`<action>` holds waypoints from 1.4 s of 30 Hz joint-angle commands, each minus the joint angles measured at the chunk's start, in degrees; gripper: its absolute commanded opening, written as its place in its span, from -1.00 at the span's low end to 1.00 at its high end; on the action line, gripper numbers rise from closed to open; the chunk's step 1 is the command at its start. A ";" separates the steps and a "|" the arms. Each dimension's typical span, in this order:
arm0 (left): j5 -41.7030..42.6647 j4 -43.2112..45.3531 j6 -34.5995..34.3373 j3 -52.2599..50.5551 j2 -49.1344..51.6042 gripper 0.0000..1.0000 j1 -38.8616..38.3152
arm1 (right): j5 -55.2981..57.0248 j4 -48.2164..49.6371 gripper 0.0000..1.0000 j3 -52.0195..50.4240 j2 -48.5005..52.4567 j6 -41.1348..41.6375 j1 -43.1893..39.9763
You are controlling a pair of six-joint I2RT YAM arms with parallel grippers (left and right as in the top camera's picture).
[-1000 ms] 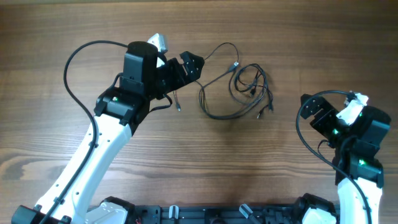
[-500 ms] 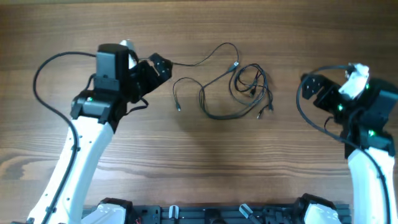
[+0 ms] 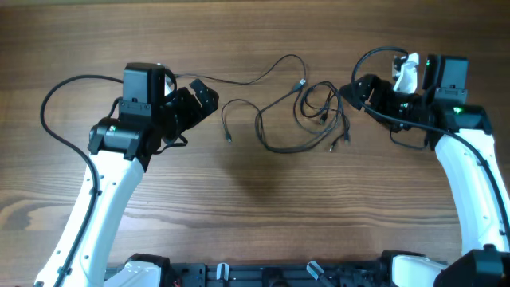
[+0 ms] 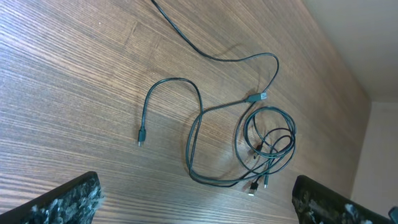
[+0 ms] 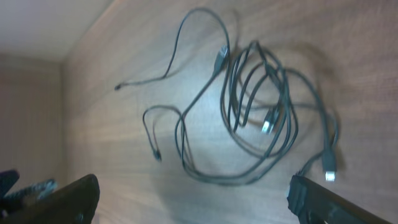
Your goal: Untangle cables
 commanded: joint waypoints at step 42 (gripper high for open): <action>-0.57 -3.82 0.68 0.00 -0.68 1.00 0.20 | 14.01 16.35 0.20 3.85 21.35 11.96 12.57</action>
